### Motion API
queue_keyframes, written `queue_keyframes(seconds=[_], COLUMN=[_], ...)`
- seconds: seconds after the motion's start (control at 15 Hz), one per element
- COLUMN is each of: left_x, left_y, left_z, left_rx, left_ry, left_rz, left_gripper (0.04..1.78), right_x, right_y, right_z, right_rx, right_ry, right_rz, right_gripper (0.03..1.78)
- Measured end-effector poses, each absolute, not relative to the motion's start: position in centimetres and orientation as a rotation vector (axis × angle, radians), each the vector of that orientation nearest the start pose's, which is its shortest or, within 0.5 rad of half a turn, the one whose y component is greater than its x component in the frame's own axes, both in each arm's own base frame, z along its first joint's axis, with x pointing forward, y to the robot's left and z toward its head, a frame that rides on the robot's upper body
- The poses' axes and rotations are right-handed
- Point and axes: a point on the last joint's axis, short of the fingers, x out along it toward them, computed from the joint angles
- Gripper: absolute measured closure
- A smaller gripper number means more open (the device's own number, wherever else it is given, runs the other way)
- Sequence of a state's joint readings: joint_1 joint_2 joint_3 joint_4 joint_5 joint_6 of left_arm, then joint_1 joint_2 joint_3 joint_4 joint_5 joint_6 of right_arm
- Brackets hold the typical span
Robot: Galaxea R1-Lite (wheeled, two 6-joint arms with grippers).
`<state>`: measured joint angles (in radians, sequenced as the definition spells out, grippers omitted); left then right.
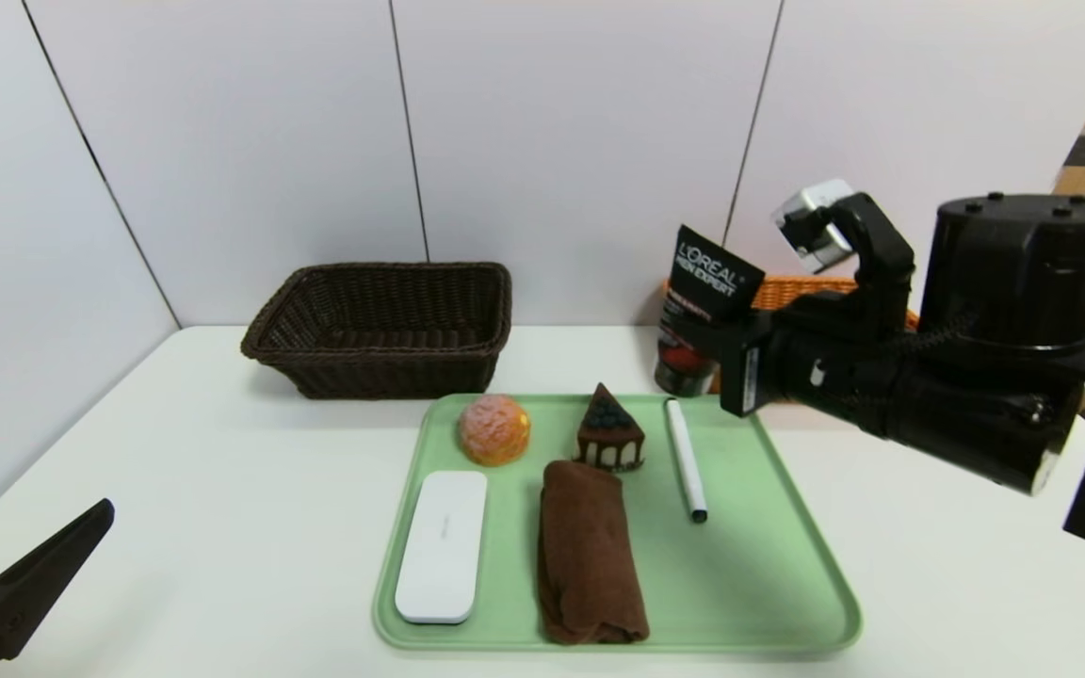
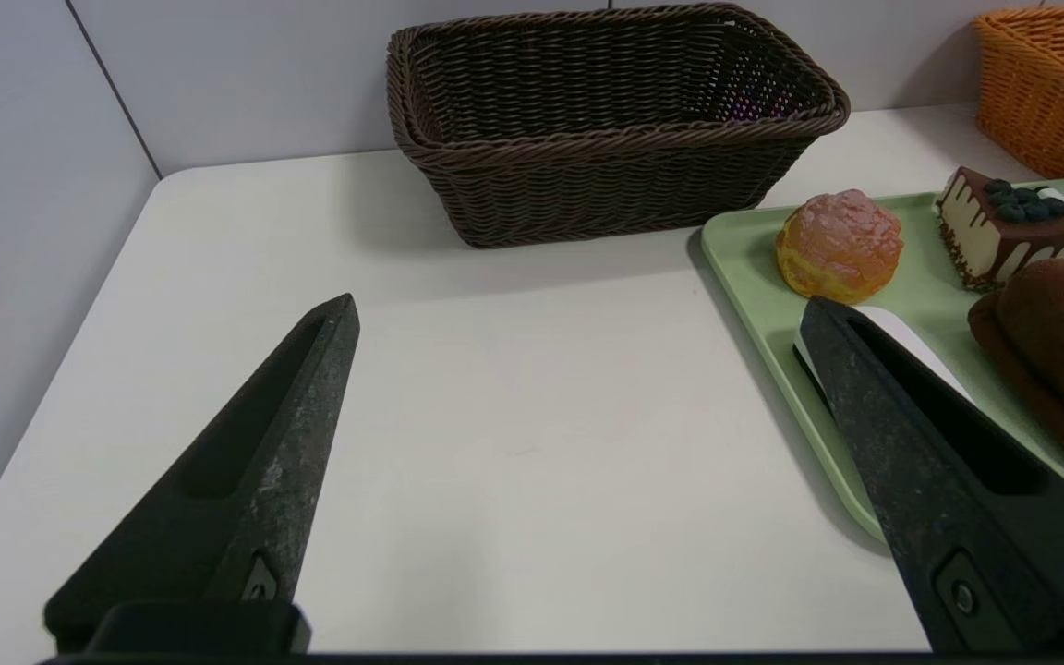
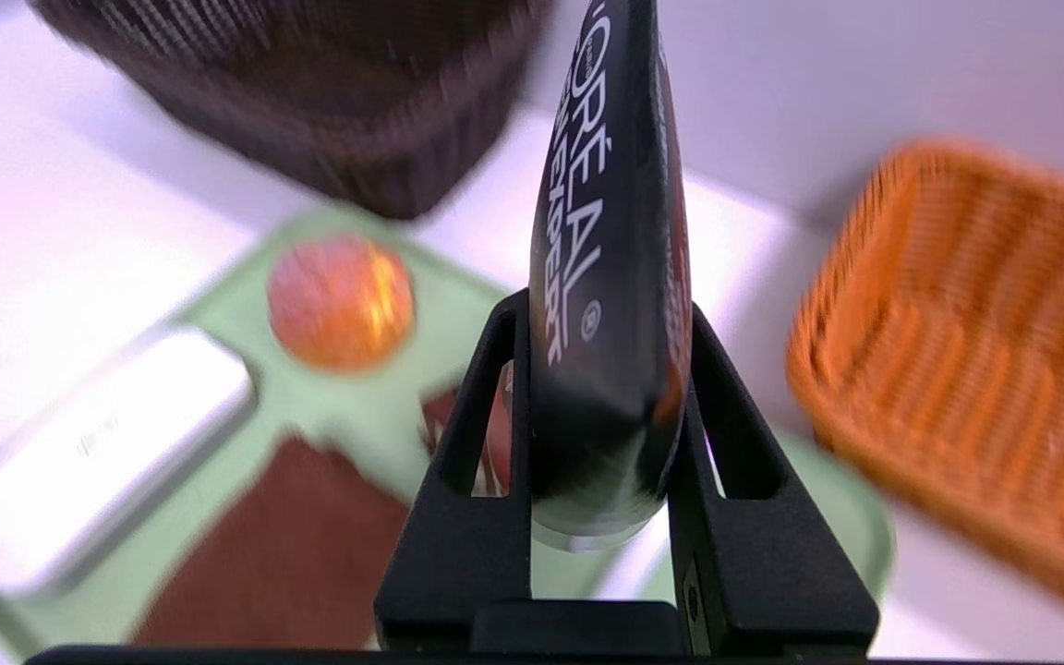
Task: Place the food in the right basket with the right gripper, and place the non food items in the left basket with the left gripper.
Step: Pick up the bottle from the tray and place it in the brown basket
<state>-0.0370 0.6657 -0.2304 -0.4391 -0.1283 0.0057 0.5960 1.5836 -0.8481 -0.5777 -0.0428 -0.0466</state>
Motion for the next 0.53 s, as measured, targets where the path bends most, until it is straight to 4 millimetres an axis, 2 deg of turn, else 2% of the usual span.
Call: queue_keyframes(seconds=[0.27, 0.53], left_x=[5.6, 5.5], left_y=[-0.5, -0.5], left_z=[17.8, 17.8], left_rx=[0.005, 0.008], left_ry=[0.015, 0.012], left_rz=[-0.164, -0.165], left_gripper=[0.13, 0.13], right_x=[27.2, 31.0], right_y=[20.5, 26.5], right_z=[25.2, 25.2], right_rx=[-0.064, -0.041], right_ry=[0.017, -0.048], right_rz=[0.632, 0.697], right_gripper=[1.4, 1.41])
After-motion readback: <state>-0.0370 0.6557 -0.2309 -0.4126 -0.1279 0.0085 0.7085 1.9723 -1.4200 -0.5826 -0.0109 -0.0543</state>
